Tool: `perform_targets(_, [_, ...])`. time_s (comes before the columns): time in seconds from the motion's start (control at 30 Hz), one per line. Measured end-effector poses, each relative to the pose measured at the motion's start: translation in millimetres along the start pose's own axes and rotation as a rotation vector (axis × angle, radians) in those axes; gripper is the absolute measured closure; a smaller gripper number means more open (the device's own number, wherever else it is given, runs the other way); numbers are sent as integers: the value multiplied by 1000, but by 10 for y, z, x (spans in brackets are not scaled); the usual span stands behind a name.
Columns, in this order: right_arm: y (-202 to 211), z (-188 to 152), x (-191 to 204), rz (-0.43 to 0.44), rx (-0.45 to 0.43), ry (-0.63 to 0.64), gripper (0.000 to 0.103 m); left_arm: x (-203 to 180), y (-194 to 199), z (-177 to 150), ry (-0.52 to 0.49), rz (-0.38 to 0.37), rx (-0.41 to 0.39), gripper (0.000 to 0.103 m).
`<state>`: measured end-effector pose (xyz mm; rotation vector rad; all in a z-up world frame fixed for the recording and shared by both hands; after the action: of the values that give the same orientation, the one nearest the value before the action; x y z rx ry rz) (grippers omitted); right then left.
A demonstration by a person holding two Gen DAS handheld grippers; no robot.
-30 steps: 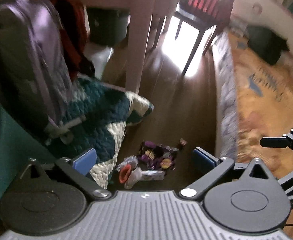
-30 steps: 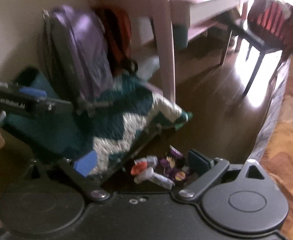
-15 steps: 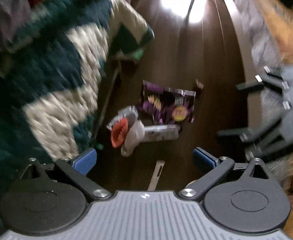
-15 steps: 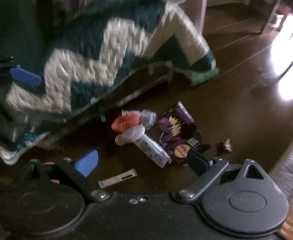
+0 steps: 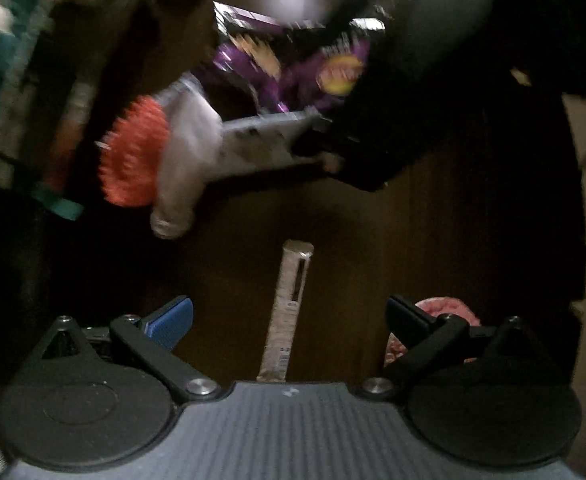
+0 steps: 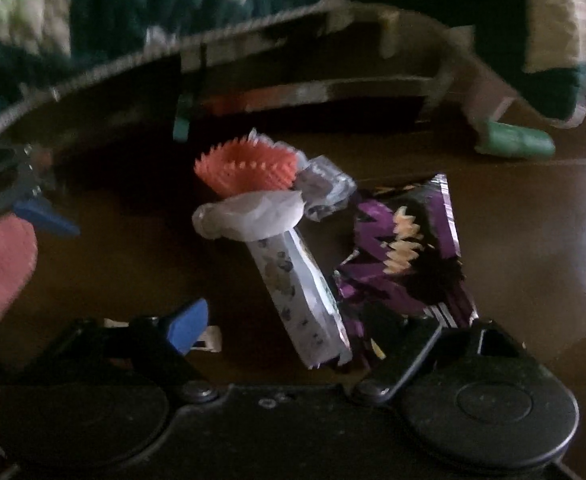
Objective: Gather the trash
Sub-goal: 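Grasp the white snack wrapper with the right tool while the left tool grasps the white paper strip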
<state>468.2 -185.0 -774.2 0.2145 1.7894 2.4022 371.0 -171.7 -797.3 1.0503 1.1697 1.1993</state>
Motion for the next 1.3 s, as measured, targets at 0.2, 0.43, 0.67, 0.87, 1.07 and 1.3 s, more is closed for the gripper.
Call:
perform_targets(0.2, [-560,13,38,12,26,94,22,38,-700,-131,2,-13,63,1])
perform_targets(0.43, [-913,-1,81,14,28,161,26,55,-1100,-257,-23,-12,102,27])
perform_targets(0.67, [-1115,-13,109,15,29,180,32,113,-1227,-333,-24,15,121,58])
perform_targets(0.87, [-1205,-69,166,-25,45,169,59,66,-1199,-343,-51,27,111,80])
perform_targets(1.07, [-1173,-137,226,-52,69,81,62,79,-1159,-272,-37,63,108,82])
perform_targets(1.3, [-931,-201,199,16,162,-281,63,197,-895,-243,46,65,116,83])
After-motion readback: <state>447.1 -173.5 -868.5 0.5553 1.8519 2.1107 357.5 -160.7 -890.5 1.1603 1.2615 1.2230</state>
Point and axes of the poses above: each gripper's, at about its wrist camera, not at the fingertips, and y roughly against the way its jaws point, x to its left, z to its top, the point moved 3 cm from there along -y, roughly the way its jaws point, and after that the axes turned 1 degree about -z, right-handed, at the moved point
